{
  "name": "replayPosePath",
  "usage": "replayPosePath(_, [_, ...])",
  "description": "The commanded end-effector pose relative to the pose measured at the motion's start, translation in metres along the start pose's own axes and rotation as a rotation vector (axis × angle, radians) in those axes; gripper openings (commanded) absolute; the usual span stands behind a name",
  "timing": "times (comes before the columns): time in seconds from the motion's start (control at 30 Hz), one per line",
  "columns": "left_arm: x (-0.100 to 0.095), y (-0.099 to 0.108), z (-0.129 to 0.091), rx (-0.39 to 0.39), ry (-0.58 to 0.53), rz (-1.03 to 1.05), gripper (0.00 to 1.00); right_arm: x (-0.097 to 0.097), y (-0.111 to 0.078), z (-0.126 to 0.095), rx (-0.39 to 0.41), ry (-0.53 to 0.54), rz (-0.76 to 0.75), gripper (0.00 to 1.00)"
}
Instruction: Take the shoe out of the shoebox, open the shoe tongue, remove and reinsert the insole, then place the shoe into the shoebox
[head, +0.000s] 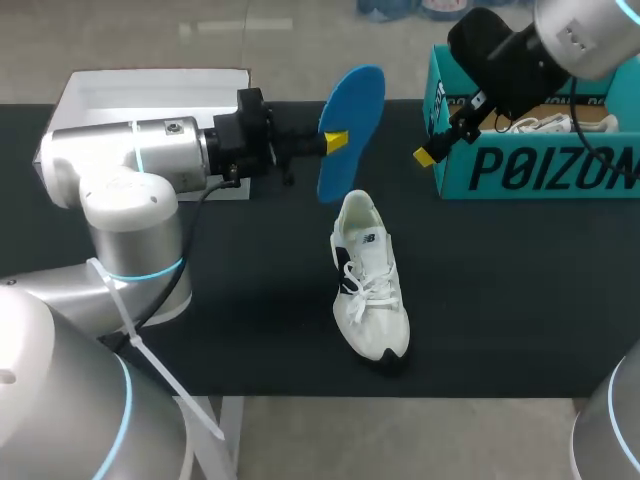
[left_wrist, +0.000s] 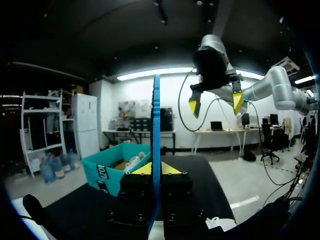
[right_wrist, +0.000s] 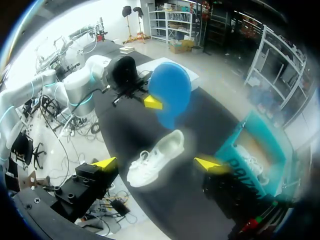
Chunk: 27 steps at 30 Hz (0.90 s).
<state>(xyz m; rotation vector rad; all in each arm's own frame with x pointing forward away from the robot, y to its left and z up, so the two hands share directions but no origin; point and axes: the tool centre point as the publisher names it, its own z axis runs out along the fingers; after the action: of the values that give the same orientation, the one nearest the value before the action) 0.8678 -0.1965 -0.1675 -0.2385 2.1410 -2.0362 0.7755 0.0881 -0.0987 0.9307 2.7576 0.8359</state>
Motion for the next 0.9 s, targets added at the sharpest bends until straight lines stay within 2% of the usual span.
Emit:
replayPosePath(0.03, [0.001, 0.000, 0.001, -0.002, -0.002, 0.000, 0.00, 0.000, 0.001, 0.002, 0.001, -0.001, 0.001, 1.00])
replayPosePath(0.73, [0.001, 0.000, 0.001, -0.002, -0.002, 0.000, 0.00, 0.000, 0.001, 0.002, 0.001, -0.001, 0.001, 1.00])
replayPosePath(0.9, [0.012, -0.007, 0.006, 0.102, 0.108, 0.330, 0.00, 0.000, 0.001, 0.002, 0.001, -0.001, 0.001, 1.00])
